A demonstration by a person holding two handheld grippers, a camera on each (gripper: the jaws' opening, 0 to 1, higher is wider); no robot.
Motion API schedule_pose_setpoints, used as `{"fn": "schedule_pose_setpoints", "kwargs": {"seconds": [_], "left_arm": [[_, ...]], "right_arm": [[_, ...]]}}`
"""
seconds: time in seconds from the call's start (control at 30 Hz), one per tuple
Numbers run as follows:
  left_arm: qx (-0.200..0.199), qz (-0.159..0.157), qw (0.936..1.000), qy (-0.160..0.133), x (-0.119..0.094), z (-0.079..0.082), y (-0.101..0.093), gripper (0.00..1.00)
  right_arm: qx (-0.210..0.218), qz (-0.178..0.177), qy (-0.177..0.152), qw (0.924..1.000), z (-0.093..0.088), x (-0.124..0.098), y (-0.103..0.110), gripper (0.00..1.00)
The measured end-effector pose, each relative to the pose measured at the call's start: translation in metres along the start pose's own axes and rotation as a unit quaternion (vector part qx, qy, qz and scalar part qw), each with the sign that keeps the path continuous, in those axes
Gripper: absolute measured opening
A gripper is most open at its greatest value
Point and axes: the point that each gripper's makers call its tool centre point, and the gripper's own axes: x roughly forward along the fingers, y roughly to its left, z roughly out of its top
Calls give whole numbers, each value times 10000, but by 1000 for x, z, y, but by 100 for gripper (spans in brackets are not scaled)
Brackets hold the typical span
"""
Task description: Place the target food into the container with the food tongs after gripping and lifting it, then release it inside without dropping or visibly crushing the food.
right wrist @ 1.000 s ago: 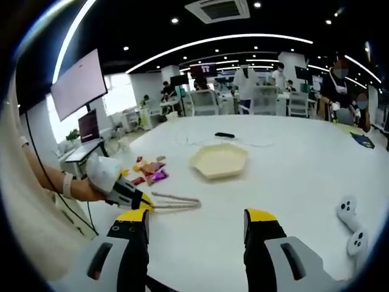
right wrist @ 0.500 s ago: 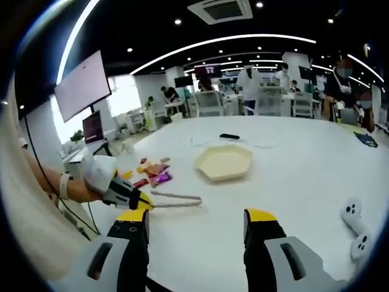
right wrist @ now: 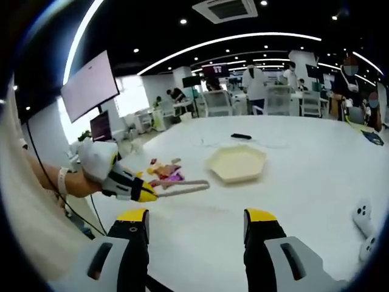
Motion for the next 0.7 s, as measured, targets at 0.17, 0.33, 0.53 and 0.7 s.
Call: {"fn": "schedule_pose_setpoints", "kwargs": {"seconds": [0.17, 0.33, 0.53, 0.7], "left_arm": [[-188, -55, 9998, -73, -10, 2, -3, 0], [-275, -85, 9994, -209, -22, 9, -5, 0], [-437, -221, 9982, -343, -36, 15, -8, 0], [-537, -314, 9971, -443, -47, 16, -11, 0]], "right_arm": [[-1, 83, -10, 10000, 1, 5, 7, 63], [-40, 173, -14, 9998, 3, 8, 15, 63], [-83, 220, -45, 9997, 8, 12, 18, 63], [-77, 163, -83, 9998, 15, 13, 10, 63]]}}
